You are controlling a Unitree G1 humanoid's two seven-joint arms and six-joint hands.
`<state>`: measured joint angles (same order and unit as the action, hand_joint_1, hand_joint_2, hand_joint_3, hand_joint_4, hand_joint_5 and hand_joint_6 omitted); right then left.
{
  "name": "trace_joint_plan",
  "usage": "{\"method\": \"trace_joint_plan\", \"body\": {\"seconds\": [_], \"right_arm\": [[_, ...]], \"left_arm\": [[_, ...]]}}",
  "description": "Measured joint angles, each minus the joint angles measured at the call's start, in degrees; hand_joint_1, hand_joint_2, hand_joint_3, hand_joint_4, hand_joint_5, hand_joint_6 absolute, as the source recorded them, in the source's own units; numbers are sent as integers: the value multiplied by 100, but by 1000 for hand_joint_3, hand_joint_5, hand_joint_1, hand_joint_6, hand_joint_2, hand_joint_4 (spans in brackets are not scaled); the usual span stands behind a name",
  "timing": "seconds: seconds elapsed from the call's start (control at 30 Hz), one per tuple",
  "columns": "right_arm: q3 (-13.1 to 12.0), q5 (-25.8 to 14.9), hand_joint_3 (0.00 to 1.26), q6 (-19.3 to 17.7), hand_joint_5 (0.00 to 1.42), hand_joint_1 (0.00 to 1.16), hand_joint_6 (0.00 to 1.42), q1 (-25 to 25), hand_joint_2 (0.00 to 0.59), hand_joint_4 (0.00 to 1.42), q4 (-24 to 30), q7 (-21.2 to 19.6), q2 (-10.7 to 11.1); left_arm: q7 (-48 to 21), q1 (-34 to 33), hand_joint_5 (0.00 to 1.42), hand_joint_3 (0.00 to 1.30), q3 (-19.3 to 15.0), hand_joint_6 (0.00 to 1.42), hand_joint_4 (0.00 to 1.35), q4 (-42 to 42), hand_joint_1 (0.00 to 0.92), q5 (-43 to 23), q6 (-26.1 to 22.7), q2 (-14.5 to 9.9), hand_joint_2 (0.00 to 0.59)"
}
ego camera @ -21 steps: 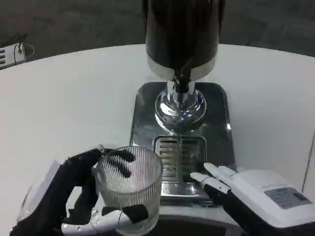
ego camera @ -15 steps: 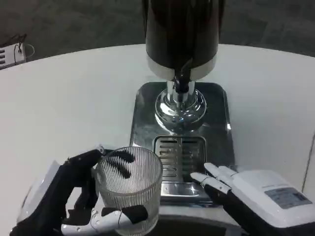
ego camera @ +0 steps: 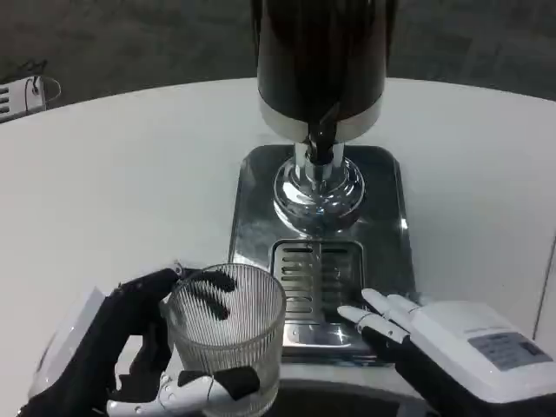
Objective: Grasp the cup under the faucet to collect the drink, then remove the cup.
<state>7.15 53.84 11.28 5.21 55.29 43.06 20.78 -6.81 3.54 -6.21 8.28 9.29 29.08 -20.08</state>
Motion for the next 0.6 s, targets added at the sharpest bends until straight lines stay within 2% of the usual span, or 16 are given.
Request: {"method": "trace_joint_plan", "body": {"seconds": [0.37,0.6], "right_arm": [[-15,67,124,14,28,596,0,-3,454,0,0,0,-31],[-33,90,124,28,28,596,0,-50,454,0,0,2,-82]], "left_arm": [[0,-139,1301,966,6,1424,1098,-78,619,2,0,4,0],[54,-360,1301,966,38,1424,1098,-385,619,167,-1,98,0]]}}
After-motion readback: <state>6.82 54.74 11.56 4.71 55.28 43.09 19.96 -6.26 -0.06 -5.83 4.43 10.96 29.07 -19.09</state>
